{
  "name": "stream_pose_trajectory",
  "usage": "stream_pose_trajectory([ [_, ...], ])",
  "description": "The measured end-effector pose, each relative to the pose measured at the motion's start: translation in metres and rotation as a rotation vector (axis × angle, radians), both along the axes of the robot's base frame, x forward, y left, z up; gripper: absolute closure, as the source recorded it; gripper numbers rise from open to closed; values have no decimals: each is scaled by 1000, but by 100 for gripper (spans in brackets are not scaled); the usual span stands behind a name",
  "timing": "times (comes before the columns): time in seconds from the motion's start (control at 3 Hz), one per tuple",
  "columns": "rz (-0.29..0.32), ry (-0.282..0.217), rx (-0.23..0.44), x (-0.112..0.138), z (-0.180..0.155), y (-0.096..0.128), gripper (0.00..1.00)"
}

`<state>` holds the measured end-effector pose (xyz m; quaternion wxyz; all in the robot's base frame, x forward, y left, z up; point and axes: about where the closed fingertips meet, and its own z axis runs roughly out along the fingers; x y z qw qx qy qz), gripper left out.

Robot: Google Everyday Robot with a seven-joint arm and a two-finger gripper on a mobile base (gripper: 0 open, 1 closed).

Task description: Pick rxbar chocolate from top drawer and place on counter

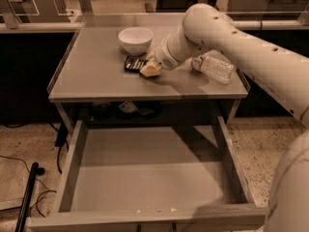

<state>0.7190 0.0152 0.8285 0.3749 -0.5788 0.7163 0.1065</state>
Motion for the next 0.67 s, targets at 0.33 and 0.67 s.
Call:
stream_pose_trajectory([
  [0.33,0,0,0,0,0,0,60],
  [0.67,0,0,0,0,0,0,36],
])
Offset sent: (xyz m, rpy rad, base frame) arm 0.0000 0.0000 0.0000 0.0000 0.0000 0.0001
